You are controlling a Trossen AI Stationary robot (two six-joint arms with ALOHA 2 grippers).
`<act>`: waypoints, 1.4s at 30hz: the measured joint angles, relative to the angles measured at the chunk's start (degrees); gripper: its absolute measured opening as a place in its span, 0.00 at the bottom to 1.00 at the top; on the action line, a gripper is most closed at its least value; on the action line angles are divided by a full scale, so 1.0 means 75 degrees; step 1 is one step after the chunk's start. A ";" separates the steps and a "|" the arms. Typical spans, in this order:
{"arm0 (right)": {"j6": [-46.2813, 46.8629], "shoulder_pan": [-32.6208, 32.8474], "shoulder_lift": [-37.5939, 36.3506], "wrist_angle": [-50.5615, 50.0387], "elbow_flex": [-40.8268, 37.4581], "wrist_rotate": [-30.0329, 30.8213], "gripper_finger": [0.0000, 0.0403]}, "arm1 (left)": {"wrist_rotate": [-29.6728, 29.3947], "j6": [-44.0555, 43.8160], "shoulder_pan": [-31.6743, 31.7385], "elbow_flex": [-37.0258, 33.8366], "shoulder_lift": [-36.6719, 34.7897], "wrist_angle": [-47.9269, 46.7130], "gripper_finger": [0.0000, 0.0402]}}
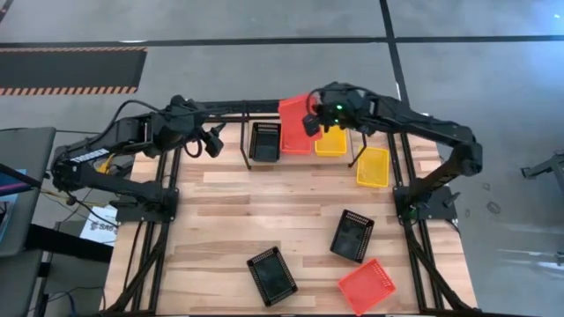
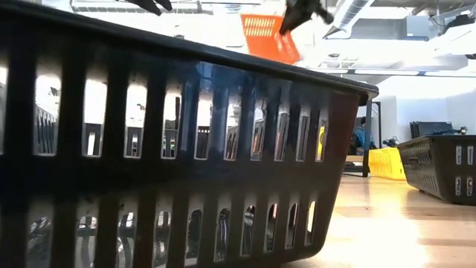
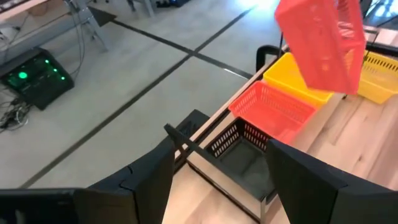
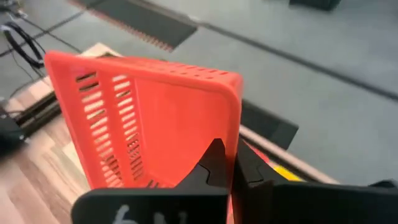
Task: Stack baskets on shelf by color
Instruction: Stack the left orange bin on top of the other orange bin on the shelf
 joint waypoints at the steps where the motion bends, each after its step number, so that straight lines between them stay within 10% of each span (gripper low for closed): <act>1: 0.0096 -0.0041 0.0101 0.0001 -0.0024 -0.0109 0.01 | -0.0013 0.0007 0.0000 0.0000 -0.0006 -0.0034 0.60; 20: 0.0602 -0.0984 0.0926 0.1601 -0.0043 -0.1947 0.01 | 0.0054 0.0293 0.0003 0.0000 -0.0001 -0.0368 0.60; 32: 0.0063 -0.0987 -0.0847 0.0742 -0.0184 -0.1110 0.01 | -0.0342 0.0400 0.0006 0.0000 -0.0001 -0.0375 0.60; 42: 0.1343 0.0133 -0.3502 0.1805 -0.3066 0.0249 0.01 | -0.0380 0.0216 0.0009 0.0000 -0.0001 -0.0325 0.60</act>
